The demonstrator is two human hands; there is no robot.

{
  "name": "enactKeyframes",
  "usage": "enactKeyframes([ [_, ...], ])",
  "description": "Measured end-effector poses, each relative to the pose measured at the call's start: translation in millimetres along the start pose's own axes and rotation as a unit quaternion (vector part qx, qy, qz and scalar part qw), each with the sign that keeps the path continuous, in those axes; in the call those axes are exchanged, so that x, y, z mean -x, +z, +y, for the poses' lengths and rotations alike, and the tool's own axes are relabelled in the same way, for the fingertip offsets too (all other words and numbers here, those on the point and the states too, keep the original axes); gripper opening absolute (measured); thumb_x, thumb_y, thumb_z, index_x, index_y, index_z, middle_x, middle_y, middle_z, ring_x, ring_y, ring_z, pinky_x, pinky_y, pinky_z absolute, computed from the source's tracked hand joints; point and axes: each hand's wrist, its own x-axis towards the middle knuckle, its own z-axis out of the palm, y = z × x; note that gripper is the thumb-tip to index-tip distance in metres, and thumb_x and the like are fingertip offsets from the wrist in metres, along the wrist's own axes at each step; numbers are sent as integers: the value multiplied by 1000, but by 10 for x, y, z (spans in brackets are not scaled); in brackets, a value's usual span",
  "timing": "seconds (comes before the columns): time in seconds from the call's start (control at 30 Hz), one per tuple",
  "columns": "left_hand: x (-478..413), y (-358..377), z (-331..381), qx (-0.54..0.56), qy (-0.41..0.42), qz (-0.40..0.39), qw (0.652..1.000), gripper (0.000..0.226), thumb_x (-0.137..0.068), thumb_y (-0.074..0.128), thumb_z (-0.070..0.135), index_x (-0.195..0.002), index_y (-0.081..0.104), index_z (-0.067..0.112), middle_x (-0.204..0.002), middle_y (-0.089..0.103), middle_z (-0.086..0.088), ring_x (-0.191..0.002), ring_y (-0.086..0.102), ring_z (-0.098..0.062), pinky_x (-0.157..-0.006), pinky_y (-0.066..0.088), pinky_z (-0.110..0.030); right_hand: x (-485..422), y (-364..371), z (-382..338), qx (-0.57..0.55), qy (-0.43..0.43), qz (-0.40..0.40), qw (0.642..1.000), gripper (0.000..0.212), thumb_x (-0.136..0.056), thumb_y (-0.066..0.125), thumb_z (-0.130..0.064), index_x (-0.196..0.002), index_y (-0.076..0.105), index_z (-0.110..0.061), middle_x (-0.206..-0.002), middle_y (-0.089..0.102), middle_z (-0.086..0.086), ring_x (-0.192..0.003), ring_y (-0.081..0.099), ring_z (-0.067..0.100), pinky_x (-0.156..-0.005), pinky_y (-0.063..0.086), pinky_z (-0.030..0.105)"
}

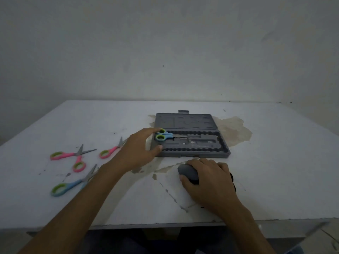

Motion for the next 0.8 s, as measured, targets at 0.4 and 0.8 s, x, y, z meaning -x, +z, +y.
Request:
enactKeyframes([
  [0.4, 1557, -241, -589, -156, -123, 192, 961, 38, -84, 45, 53, -106, 64, 29, -107, 65, 9, -100, 60, -21, -82, 40, -36, -234, 402, -808, -42, -81, -8, 996, 44, -89, 45, -58, -124, 53, -31, -116, 58, -10, -106, 53, 17, -90, 32, 39],
  [0.8, 1524, -577, -1079, -213, -235, 164, 934, 24, -93, 60, 23, -115, 68, 17, -109, 64, -5, -96, 58, -28, -75, 38, -36, -193, 454, -768, -27, -87, 6, 996, 49, -82, 39, -66, -117, 54, -37, -104, 56, -13, -95, 54, 16, -85, 32, 37],
])
